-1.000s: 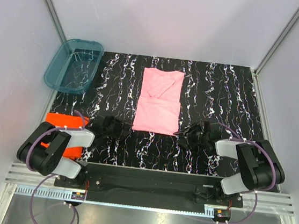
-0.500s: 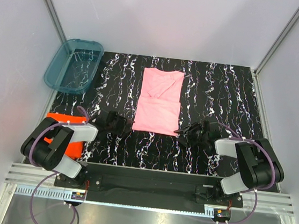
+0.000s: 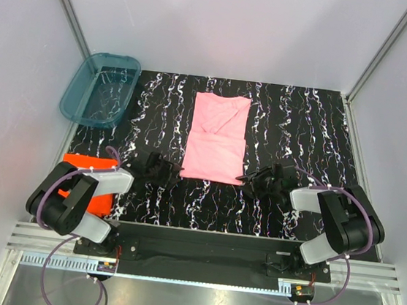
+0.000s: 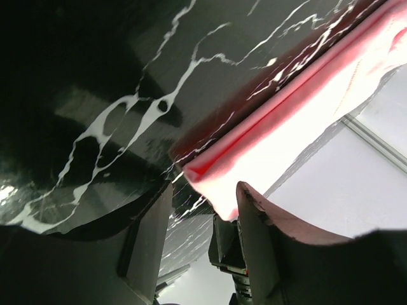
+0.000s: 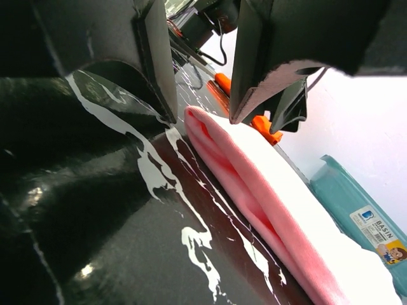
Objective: Fold and stack the t-shirts
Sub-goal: Fold the tshirt
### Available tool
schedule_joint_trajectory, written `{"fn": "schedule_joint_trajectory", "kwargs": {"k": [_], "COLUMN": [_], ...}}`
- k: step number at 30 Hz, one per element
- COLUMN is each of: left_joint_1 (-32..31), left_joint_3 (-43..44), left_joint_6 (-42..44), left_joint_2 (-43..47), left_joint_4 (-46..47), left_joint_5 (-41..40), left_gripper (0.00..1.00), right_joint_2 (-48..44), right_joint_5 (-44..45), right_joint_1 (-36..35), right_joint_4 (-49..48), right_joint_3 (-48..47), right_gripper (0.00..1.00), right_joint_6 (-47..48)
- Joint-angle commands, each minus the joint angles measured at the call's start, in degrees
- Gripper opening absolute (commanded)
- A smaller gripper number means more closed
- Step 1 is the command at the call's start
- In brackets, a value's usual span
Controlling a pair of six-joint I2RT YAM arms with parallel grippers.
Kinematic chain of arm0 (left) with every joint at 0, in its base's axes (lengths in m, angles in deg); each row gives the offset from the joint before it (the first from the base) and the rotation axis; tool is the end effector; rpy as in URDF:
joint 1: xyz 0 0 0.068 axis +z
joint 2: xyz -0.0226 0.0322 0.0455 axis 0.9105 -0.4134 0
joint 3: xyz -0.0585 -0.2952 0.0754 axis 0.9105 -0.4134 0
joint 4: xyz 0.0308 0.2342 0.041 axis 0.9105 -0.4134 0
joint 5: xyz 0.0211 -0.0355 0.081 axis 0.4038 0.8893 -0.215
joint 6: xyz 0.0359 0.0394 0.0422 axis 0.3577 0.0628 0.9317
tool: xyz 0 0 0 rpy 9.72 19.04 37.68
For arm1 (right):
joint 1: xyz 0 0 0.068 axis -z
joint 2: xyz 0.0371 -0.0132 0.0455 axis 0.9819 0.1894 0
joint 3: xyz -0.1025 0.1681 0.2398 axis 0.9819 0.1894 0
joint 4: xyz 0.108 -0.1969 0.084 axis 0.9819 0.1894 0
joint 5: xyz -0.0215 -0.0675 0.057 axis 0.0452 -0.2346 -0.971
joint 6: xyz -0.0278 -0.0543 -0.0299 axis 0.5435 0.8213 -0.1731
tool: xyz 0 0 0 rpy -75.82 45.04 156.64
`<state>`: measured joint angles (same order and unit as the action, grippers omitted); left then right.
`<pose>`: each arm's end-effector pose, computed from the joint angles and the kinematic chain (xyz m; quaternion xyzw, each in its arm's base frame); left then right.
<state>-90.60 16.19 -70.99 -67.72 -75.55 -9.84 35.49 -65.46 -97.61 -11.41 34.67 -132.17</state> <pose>0.2095 -0.1058 0.1643 -0.5423 0.7634 -0.3338 0.1083 0.2294 0.0983 0.1552 0.3900 0.8219 0.3980 0.1180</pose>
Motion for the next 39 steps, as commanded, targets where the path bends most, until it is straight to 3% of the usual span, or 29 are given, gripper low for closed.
{"fn": "schedule_joint_trajectory", "kwargs": {"k": [1,6,13,20,25,28,33,39], "left_joint_1": [-0.9,-0.9,-0.6,-0.4,-0.4,-0.4,-1.3,-7.1], "left_joint_3": [-2.3,-1.0,0.3,-0.3,-1.4,-1.5,-3.3,-9.6], "left_joint_6": [-0.9,-1.5,-1.6,-0.1,0.6,2.4,4.4,0.8], "left_joint_2": [-1.3,-3.5,-5.7,-6.4,-6.1,-5.7,-3.1,8.7], "left_joint_4": [-9.4,-9.2,-7.7,-4.5,-2.2,-1.9,-2.5,-6.7], "left_joint_5": [-2.1,-0.8,-2.2,-2.1,-1.3,-0.8,0.8,0.1], "left_gripper": [0.53,0.51,0.39,0.26,0.09,0.00,0.00,0.00], "right_joint_2": [1.7,1.8,2.3,3.0,3.8,2.8,-2.6,-15.0], "right_joint_5": [4.3,4.8,5.5,6.8,6.9,6.9,8.1,6.2], "right_joint_1": [-1.0,-1.6,-2.0,-2.0,-2.0,-2.0,-2.0,-2.2], "right_joint_4": [1.5,1.4,0.8,1.0,1.2,2.9,12.2,23.3], "right_joint_3": [-0.3,-0.1,0.1,0.6,0.6,0.0,0.0,3.4], "right_gripper": [0.46,0.45,0.43,0.34,0.23,0.03,0.00,0.00], "right_joint_6": [-0.4,-1.8,-3.7,-4.8,-4.4,-3.1,0.6,6.5]}}
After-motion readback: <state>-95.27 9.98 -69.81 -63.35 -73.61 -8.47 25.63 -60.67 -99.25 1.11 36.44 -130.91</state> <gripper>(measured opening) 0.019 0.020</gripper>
